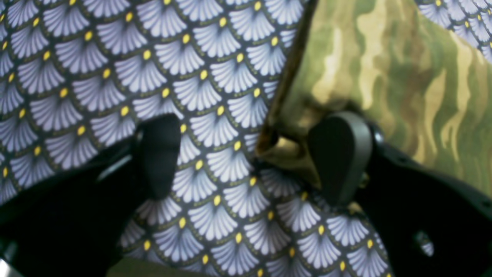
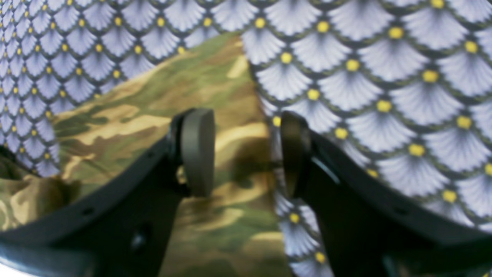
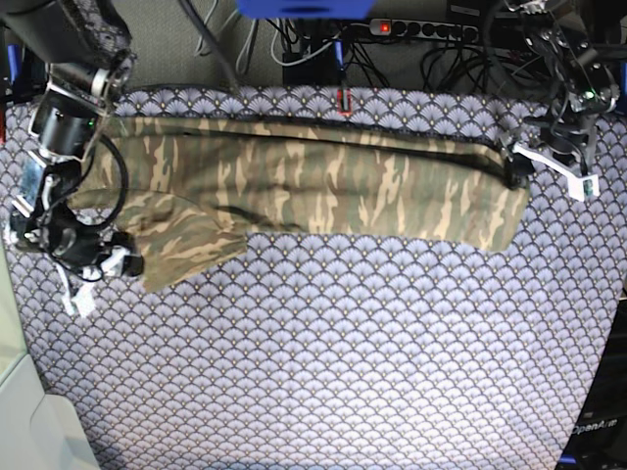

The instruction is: Fold the T-shirt properly

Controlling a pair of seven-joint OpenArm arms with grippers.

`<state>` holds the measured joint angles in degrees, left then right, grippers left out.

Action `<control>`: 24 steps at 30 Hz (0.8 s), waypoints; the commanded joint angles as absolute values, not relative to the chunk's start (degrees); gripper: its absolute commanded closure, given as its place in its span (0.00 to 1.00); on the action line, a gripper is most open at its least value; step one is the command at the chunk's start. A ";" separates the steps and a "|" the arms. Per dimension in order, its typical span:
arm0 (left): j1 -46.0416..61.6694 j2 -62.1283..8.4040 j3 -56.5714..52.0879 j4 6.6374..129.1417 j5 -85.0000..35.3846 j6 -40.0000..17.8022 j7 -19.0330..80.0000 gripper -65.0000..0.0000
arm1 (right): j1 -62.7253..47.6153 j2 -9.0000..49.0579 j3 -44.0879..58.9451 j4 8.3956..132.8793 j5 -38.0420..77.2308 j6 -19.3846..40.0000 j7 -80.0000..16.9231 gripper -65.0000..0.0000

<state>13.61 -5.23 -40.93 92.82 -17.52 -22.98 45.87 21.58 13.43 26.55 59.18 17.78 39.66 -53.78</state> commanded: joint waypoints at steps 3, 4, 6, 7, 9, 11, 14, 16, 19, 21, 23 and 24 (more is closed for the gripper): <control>13.32 -5.93 -41.10 93.67 -18.24 -23.25 44.79 0.17 | 23.34 13.67 26.33 60.00 18.42 40.00 -52.53 0.55; 13.32 -5.93 -41.10 93.85 -18.24 -23.25 44.79 0.17 | 23.78 13.67 25.27 60.00 18.42 40.00 -52.00 0.55; 13.49 -5.93 -41.10 94.20 -18.24 -23.25 44.79 0.17 | 23.96 13.49 22.99 59.91 18.42 40.00 -51.03 0.55; 13.49 -5.93 -41.10 94.29 -18.24 -23.25 44.79 0.17 | 23.96 13.41 22.29 59.91 18.33 40.00 -50.77 0.55; 13.49 -5.93 -41.27 94.29 -18.24 -23.25 44.79 0.17 | 23.69 13.41 21.58 59.30 18.33 40.00 -50.24 0.55; 13.58 -5.93 -41.36 94.29 -18.24 -23.25 44.79 0.17 | 23.52 13.41 21.32 57.01 18.33 40.00 -49.27 0.55; 13.67 -5.93 -41.45 94.29 -18.24 -23.25 44.79 0.17 | 23.52 13.76 21.23 53.32 18.24 40.00 -45.93 0.55; 13.58 -6.02 -41.45 94.29 -18.24 -23.25 44.79 0.17 | 23.69 14.90 21.23 51.12 18.24 40.00 -44.00 0.55; 13.58 -6.02 -41.45 94.29 -18.24 -23.25 44.79 0.17 | 23.96 15.34 21.23 50.59 18.24 40.00 -43.30 0.55; 13.49 -6.02 -41.36 94.29 -18.24 -23.25 44.79 0.17 | 24.04 16.48 21.23 50.59 18.24 40.00 -43.21 0.55; 13.32 -6.02 -41.19 94.29 -18.24 -23.25 44.79 0.17 | 24.04 16.57 21.23 50.59 18.24 40.00 -43.12 0.55; 13.32 -5.93 -41.10 94.29 -18.33 -23.25 44.79 0.17 | 24.04 16.57 21.23 50.59 18.24 40.00 -43.12 0.55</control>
